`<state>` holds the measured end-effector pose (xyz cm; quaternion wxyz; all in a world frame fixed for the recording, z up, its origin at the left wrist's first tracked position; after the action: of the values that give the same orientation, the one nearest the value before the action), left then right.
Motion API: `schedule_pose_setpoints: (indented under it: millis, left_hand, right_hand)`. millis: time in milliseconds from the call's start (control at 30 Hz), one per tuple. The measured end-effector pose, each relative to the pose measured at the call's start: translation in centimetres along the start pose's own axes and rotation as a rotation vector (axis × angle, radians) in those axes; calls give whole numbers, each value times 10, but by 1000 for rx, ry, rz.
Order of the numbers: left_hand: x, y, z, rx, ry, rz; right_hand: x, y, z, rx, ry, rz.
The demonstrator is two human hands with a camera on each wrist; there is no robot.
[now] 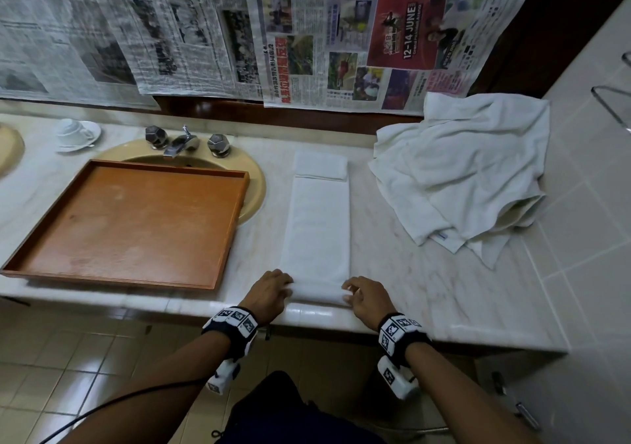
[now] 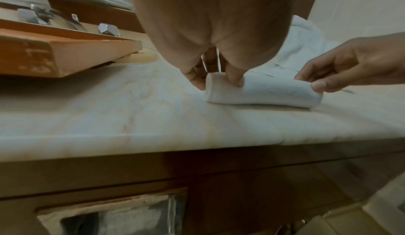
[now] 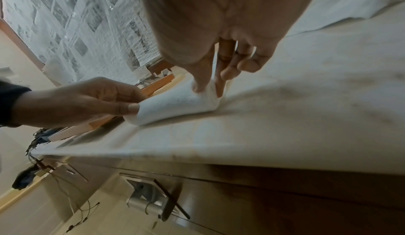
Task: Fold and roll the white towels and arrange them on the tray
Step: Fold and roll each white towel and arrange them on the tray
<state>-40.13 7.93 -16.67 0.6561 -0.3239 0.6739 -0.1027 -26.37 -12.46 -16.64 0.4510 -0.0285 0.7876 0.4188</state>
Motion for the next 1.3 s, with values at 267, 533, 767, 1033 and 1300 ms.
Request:
schedule_pose_setpoints:
  millis: [267, 533, 767, 1033, 1300]
  left_hand:
    - [-10, -3, 8, -79, -148, -10]
    - [4, 1, -6, 39, -74, 266]
    - [-2, -11, 8, 13, -90, 396]
    - [6, -5, -4, 71, -3, 137]
    - [-7, 1, 2, -102, -15, -128]
  right_hand:
    - [-2, 8, 1, 53, -146, -200]
    - [8, 10, -11, -211, -138, -439]
    - [9, 12, 7, -170, -152, -421]
    - [5, 5, 1, -147, 21, -325]
    - [6, -3, 11, 39, 31, -71]
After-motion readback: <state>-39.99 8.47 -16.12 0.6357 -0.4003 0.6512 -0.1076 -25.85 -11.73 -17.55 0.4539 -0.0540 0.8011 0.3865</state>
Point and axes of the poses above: each hand's wrist, its own z-axis towards the middle knuckle, its own x-axis out of the palm, y = z × x, the point moved 5 cm from there along z, towards the middle knuckle, and after that the axes turned 1 degree about -y, right-handed, at the moved point
